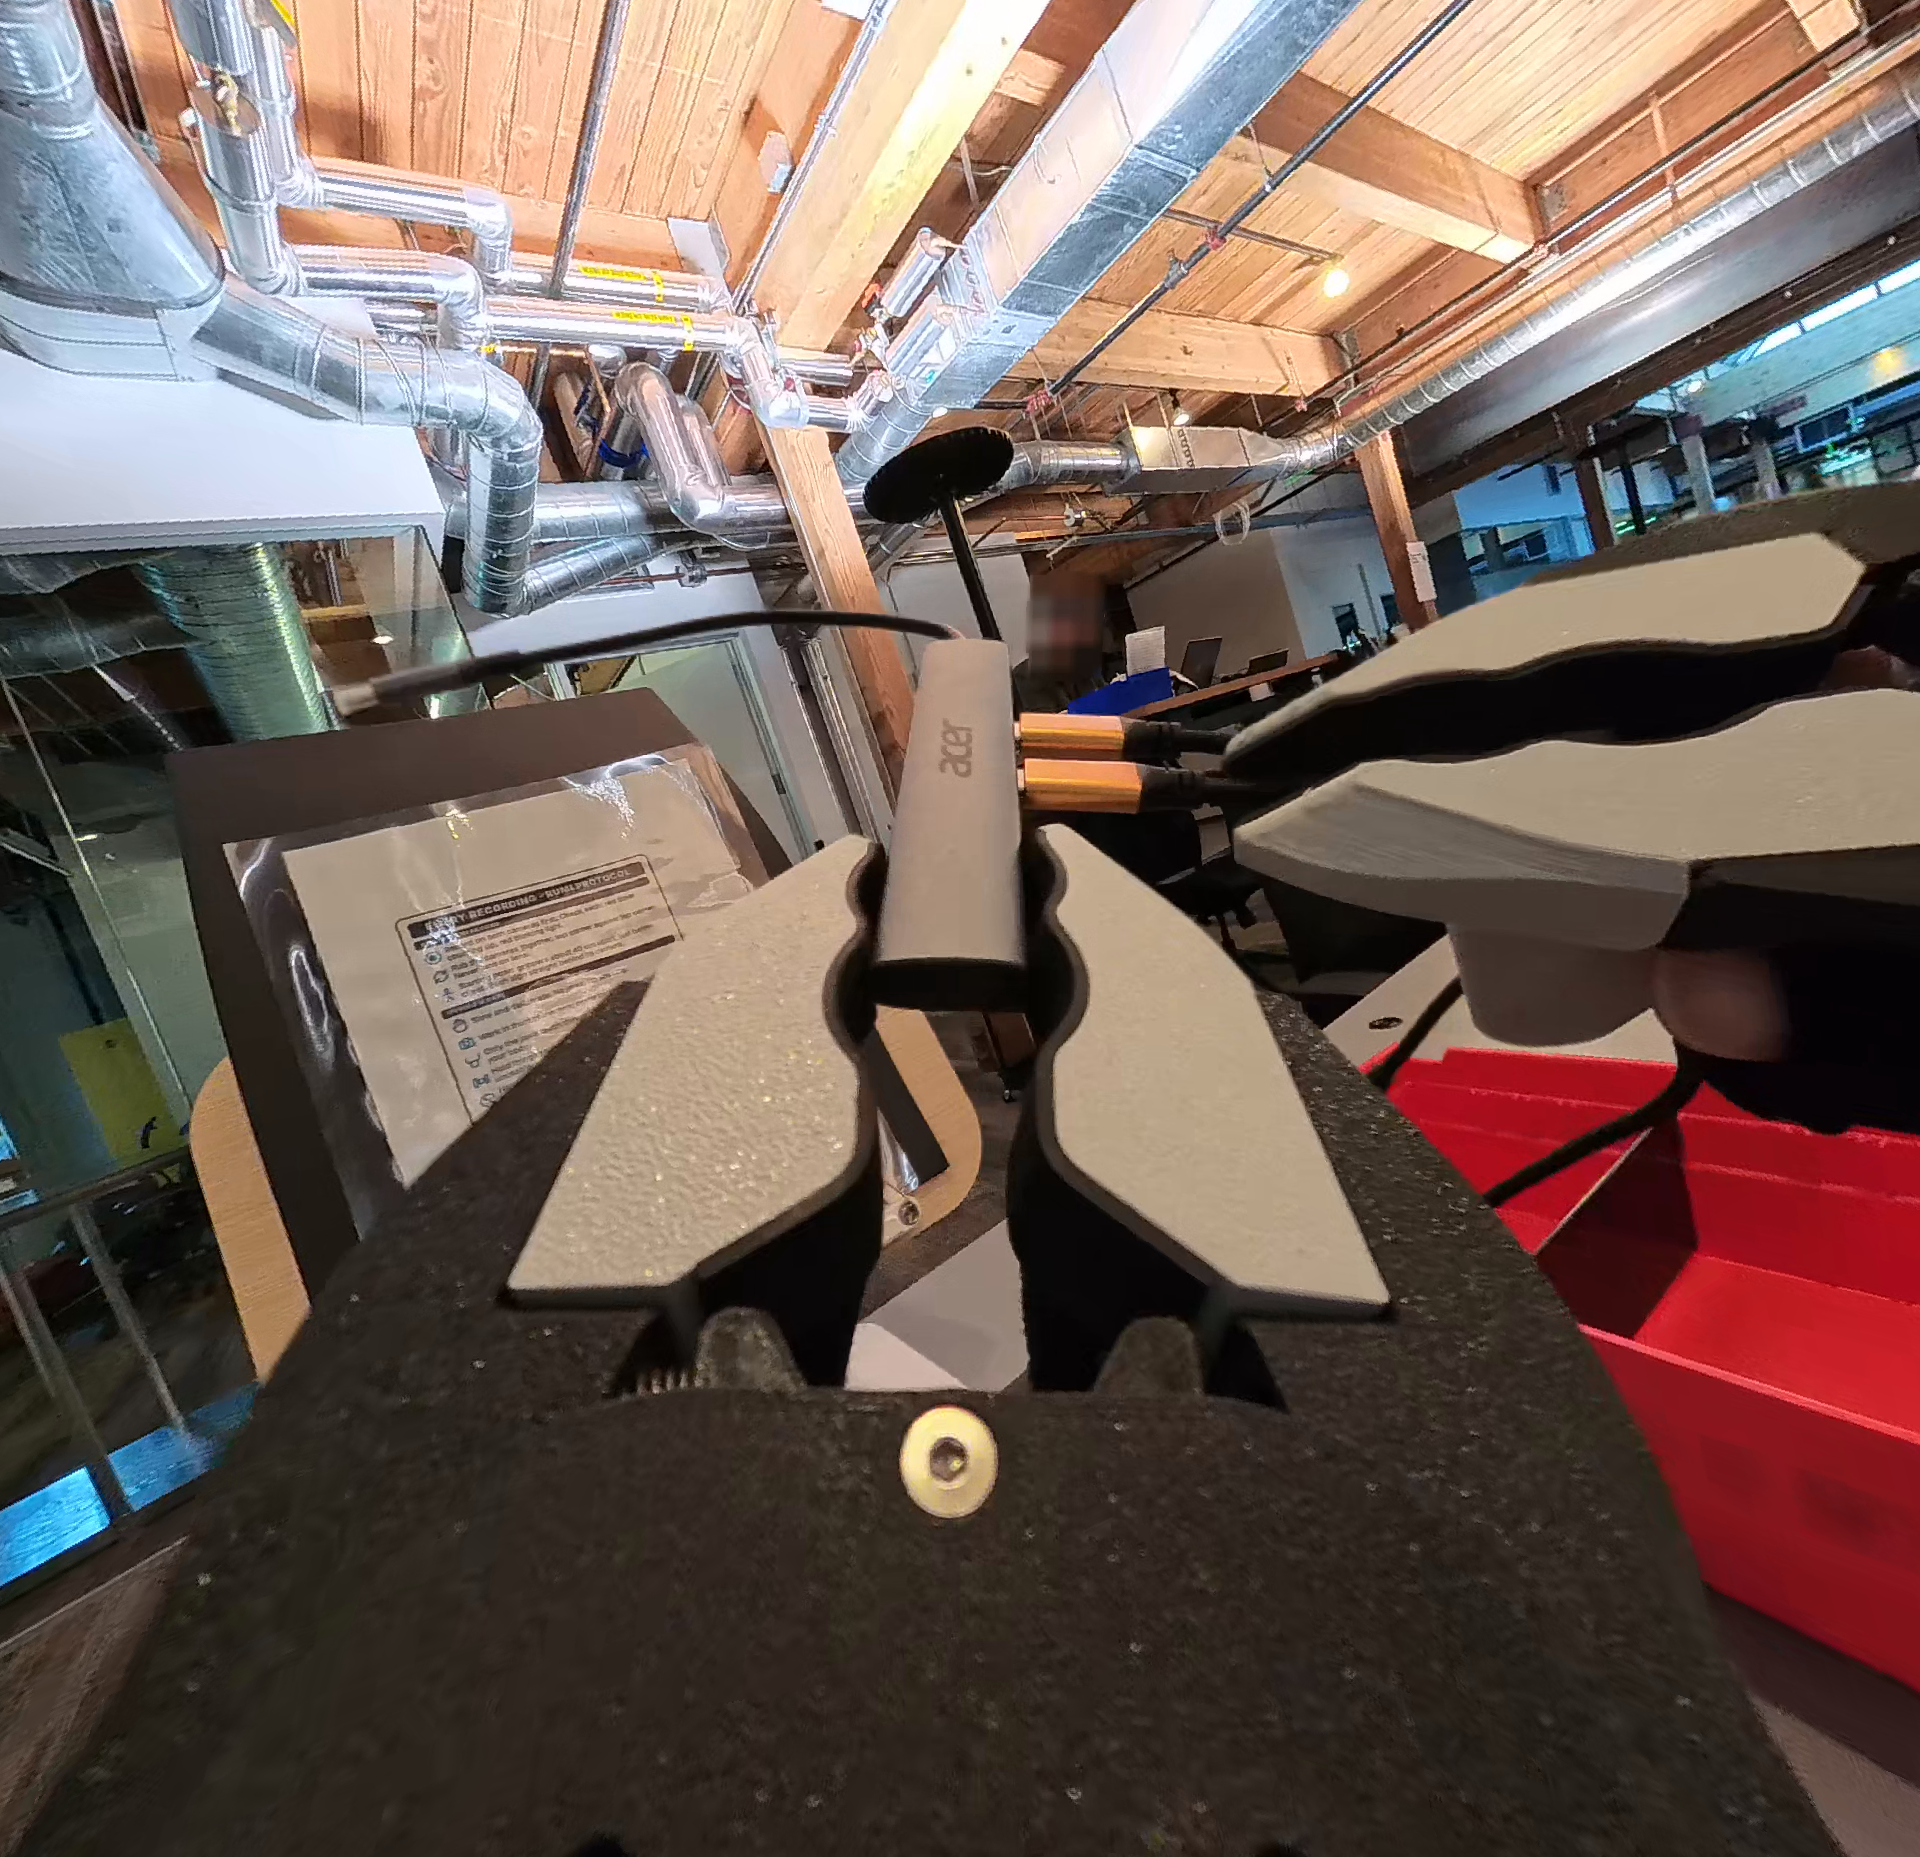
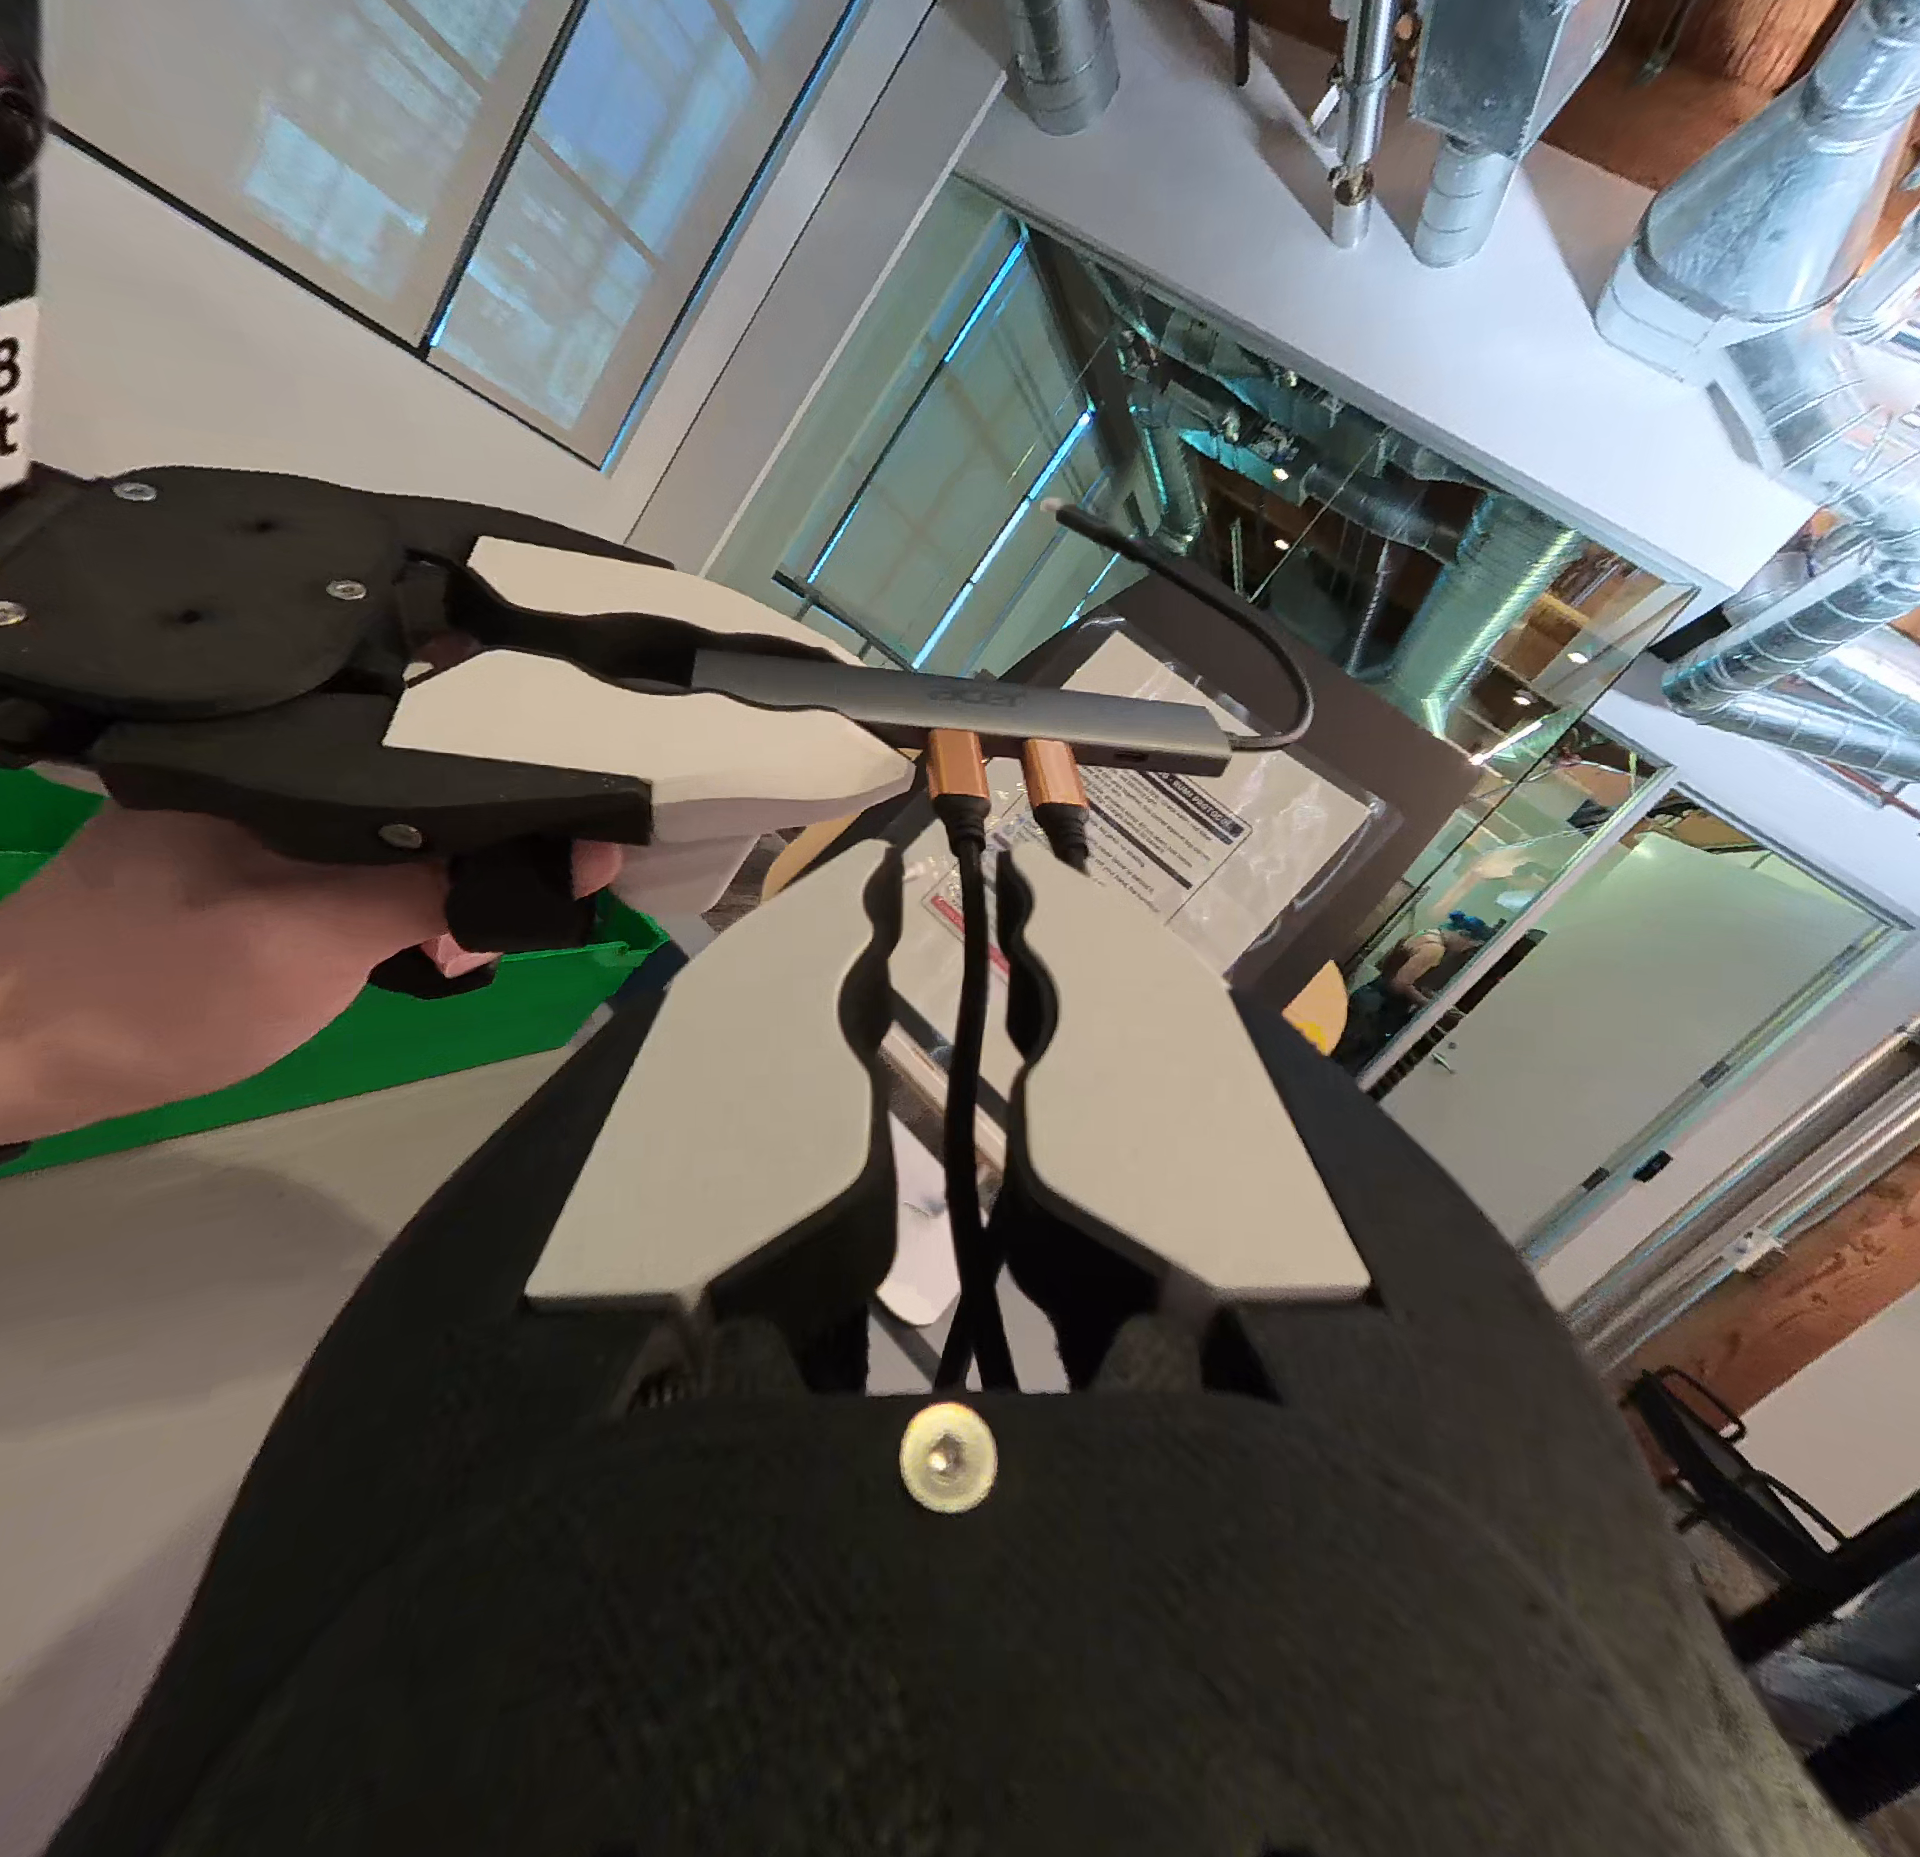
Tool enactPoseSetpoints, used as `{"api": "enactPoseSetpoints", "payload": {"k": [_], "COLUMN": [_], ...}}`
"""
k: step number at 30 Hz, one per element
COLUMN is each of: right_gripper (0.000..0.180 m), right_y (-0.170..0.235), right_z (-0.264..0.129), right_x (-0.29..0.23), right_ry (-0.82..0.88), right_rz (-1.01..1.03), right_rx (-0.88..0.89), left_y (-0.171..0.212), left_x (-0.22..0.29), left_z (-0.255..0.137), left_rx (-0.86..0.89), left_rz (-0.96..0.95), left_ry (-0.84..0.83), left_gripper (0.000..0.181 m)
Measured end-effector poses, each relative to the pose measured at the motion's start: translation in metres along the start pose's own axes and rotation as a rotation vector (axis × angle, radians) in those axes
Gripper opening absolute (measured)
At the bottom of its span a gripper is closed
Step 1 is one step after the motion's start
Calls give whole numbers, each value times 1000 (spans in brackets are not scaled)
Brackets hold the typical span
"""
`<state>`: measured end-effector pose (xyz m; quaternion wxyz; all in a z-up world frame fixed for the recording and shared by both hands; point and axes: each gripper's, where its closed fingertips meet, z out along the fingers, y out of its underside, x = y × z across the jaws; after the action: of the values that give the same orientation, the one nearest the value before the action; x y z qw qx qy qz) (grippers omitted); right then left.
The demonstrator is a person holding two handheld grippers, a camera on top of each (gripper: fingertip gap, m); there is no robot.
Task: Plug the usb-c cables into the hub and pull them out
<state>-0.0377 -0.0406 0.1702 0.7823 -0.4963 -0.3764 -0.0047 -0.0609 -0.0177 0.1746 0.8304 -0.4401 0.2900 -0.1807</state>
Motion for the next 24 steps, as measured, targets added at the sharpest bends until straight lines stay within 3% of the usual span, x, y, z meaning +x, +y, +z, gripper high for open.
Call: {"api": "enactPoseSetpoints", "payload": {"k": [15,24], "right_gripper": [13,8], "right_y": [7,-1], "right_z": [-1,-9], "right_x": [6,4], "right_ry": [-3,-17], "right_rz": [96,24], "right_rx": [-7,18], "left_y": [-5,-16], "left_x": [14,16], "left_z": [-1,-5], "left_rx": [18,44], "left_rz": [43,138], "left_ry": [25,28], "left_gripper": [24,24]}}
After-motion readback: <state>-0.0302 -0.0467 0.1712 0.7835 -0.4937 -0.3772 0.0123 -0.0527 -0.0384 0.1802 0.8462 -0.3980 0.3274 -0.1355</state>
